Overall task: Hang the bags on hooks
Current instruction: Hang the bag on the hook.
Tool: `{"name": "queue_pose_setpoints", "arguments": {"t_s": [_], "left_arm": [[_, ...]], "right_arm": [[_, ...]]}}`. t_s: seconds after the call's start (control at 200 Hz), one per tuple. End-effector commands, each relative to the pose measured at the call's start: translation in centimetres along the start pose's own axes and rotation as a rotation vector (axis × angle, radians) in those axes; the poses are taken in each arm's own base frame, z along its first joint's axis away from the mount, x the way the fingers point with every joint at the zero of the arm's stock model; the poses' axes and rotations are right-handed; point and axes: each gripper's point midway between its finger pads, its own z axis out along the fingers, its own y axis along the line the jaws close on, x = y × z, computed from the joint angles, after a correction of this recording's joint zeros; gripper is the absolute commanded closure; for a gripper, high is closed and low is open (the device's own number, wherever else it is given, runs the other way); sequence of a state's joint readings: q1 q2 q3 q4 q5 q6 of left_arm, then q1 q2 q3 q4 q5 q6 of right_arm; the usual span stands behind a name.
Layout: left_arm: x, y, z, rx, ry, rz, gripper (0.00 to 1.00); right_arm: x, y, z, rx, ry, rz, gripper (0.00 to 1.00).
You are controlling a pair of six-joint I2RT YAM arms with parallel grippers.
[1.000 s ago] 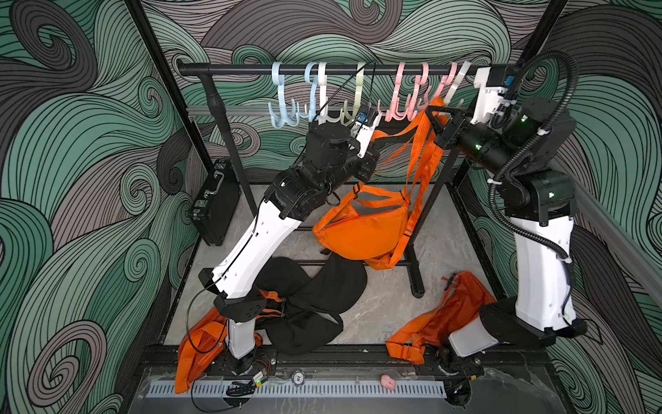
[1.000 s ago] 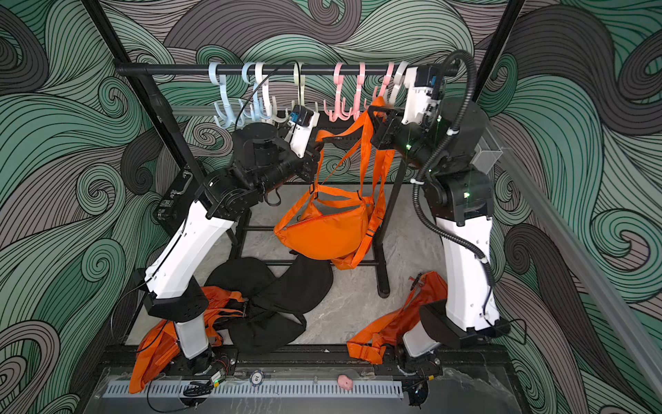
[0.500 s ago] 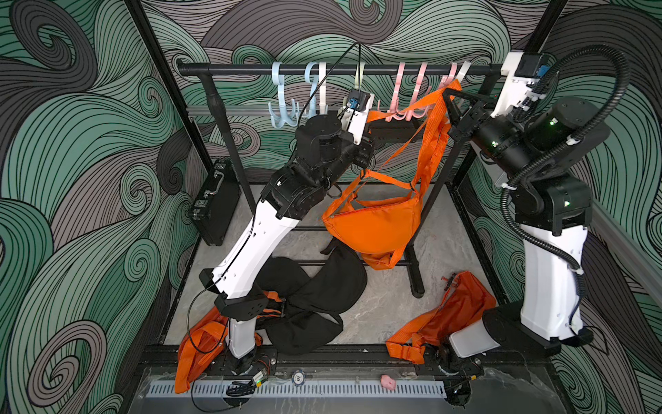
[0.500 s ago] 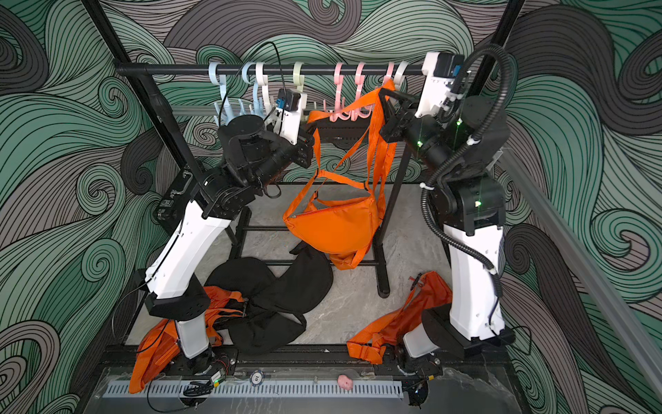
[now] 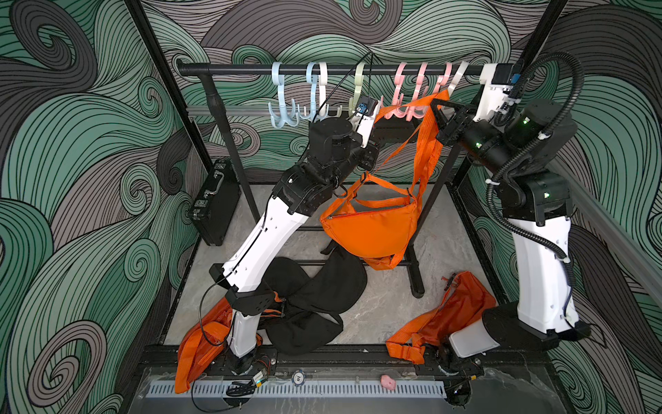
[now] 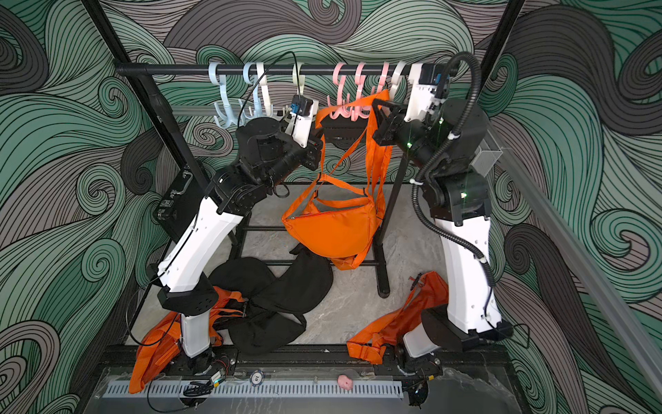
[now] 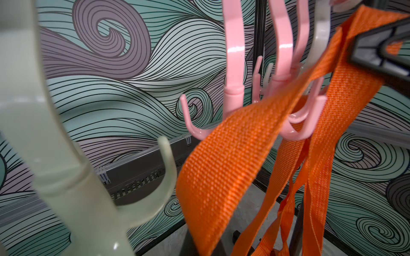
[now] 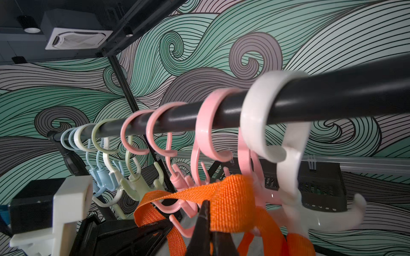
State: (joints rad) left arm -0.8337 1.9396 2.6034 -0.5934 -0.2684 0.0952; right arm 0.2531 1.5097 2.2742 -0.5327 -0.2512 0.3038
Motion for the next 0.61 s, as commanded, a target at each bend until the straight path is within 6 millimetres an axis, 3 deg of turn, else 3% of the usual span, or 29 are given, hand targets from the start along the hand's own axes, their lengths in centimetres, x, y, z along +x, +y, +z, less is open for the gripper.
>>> {"name": "queue_pose_setpoints", "arguments": {"t_s": [0.0, 0.24, 0.445, 0.6], "left_arm": [[-1.4, -0.5, -1.4, 0.031, -0.032, -0.025, 1.0], [0.2, -1.7, -0.8, 0.048, 0.009, -0.017, 1.0], [-2.4, -0.7, -1.7, 0.003, -0.067, 0.005, 1.0], [-2.5, -0.8, -1.9, 0.008, -0.062, 0.009, 1.0]], "right_arm": [[-1.5, 0.1, -1.2, 0.007, -0.076, 0.007, 1.0], [0.1, -0.3, -1.9, 0.012, -0.07, 0.045, 1.0], [0.7, -0.3, -1.8, 0.005, -0.066, 0.053, 1.0], [1.6, -0.7, -1.5, 0.01, -0.051, 0.058, 1.0]]}}
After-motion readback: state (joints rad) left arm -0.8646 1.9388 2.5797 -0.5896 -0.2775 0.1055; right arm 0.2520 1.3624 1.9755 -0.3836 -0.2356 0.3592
